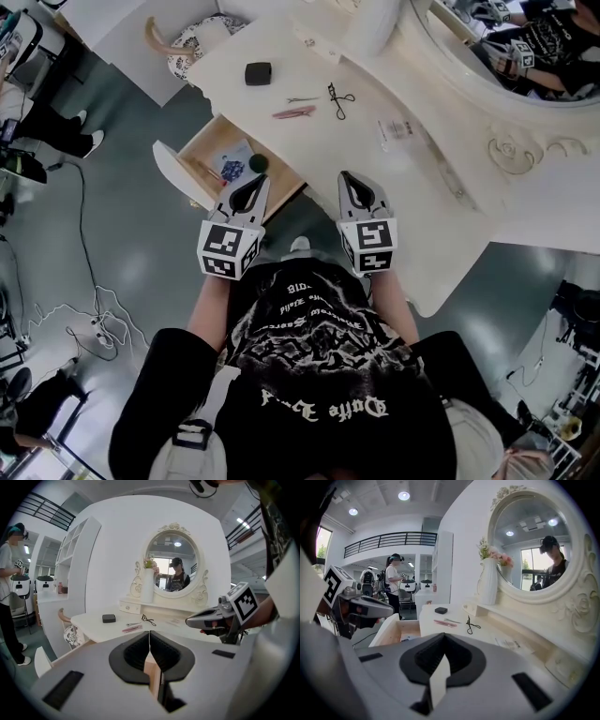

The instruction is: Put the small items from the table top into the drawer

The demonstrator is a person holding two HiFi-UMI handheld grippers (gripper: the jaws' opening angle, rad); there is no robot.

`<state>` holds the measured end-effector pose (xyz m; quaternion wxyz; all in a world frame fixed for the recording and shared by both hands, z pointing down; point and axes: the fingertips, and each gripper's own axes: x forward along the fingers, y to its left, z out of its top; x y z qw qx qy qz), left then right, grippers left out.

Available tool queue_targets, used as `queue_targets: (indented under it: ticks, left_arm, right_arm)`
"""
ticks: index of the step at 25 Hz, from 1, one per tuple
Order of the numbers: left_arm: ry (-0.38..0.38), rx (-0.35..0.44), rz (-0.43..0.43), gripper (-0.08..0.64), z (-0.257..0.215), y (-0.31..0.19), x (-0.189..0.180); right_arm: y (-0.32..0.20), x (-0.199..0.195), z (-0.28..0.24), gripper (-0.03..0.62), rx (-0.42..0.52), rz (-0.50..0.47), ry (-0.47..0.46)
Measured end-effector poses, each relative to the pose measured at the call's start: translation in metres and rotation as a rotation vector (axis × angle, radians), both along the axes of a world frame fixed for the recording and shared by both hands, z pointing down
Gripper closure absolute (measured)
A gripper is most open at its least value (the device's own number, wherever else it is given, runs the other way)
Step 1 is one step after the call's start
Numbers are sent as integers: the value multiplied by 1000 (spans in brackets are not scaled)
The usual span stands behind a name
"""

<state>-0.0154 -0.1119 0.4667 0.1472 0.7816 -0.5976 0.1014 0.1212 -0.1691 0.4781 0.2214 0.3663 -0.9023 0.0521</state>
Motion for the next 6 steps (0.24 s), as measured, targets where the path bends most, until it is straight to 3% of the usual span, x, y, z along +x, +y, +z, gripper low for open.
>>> queue_targets:
  ticks: [6]
  left_arm:
    - [14, 0, -5, 543, 0, 0, 2]
  right_arm:
    - [1, 3, -1, 583, -3, 6, 1]
